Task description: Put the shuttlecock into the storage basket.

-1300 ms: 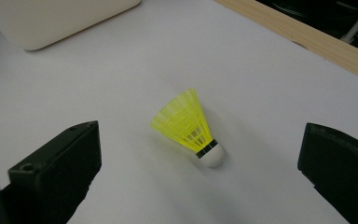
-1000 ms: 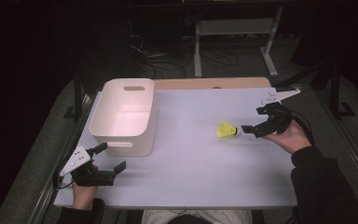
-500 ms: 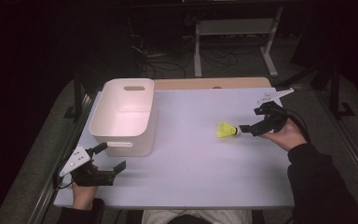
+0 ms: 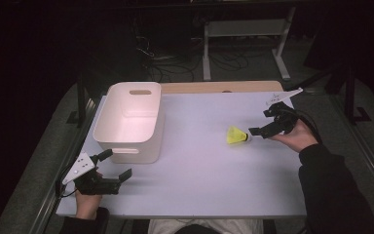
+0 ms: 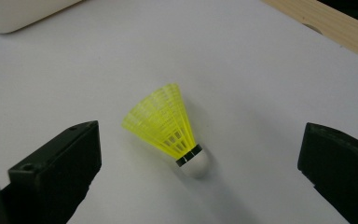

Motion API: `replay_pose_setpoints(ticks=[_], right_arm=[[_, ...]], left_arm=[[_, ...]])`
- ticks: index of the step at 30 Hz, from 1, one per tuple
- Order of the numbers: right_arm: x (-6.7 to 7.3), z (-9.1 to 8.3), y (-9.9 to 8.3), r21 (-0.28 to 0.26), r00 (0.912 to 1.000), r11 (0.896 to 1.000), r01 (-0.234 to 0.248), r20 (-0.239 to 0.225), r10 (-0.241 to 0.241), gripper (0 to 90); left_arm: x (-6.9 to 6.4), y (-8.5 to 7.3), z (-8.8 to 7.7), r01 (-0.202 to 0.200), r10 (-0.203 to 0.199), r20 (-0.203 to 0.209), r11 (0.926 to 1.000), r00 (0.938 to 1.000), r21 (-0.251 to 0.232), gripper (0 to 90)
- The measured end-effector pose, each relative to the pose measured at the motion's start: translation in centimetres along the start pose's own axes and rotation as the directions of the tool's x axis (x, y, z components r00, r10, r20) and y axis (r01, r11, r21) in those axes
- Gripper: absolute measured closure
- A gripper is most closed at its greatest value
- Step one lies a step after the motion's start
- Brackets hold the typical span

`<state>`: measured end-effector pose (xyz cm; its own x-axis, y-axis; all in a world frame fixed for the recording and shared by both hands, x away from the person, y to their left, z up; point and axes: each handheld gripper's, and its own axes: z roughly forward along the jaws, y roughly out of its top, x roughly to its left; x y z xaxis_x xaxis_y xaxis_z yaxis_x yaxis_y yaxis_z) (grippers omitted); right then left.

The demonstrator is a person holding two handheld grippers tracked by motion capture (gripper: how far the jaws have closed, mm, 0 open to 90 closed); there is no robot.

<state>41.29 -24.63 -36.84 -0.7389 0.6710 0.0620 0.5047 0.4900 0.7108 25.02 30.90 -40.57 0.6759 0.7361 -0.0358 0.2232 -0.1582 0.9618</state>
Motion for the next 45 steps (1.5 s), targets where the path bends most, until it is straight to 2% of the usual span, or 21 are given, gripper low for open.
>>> replay_pose_setpoints(ticks=[3,9,15,19,26,32,36,40,45], right_arm=[[-0.2,0.1,0.1,0.010,1.0000,1.000,0.009,0.002,-0.009,0.0],[-0.5,0.7,0.4,0.027,0.9995,0.999,0.020,-0.027,-0.019,0.0],[-0.6,1.4,0.7,0.059,0.9958,0.996,0.062,-0.071,-0.058,0.0],[-0.6,1.7,1.0,0.071,0.9937,0.994,0.084,-0.080,-0.078,0.0],[-0.6,2.6,1.3,0.124,0.9867,0.983,0.138,-0.103,-0.126,0.0],[-1.0,3.2,1.6,0.138,0.9781,0.973,0.185,-0.121,-0.169,0.0],[-1.2,3.5,1.5,0.143,0.9740,0.968,0.207,-0.124,-0.190,0.0],[-1.5,3.8,1.2,0.149,0.9732,0.967,0.208,-0.130,-0.189,0.0],[-2.0,4.4,0.8,0.171,0.9692,0.959,0.227,-0.136,-0.206,0.0]], left_arm=[[0.0,0.0,-0.1,-0.002,0.002,-0.004,1.0000,1.0000,-0.004,0.0],[0.0,0.0,-0.1,-0.004,0.004,-0.006,1.0000,1.0000,-0.005,0.0],[0.0,0.0,-0.1,-0.004,0.004,-0.006,1.0000,1.0000,-0.007,0.0],[0.0,0.0,-0.1,-0.006,0.006,-0.007,1.0000,1.0000,-0.006,0.0],[0.0,0.0,-0.1,-0.008,0.008,-0.010,0.9999,0.9999,-0.006,0.0],[0.0,0.0,-0.1,-0.008,0.008,-0.012,1.0000,0.9999,-0.005,0.0],[0.0,0.0,-0.1,-0.010,0.010,-0.013,0.9999,0.9999,-0.005,0.0],[0.0,0.0,-0.1,-0.011,0.011,-0.014,0.9999,0.9998,-0.002,0.0],[0.0,-0.1,-0.1,-0.012,0.012,-0.016,0.9999,0.9998,-0.001,0.0]])
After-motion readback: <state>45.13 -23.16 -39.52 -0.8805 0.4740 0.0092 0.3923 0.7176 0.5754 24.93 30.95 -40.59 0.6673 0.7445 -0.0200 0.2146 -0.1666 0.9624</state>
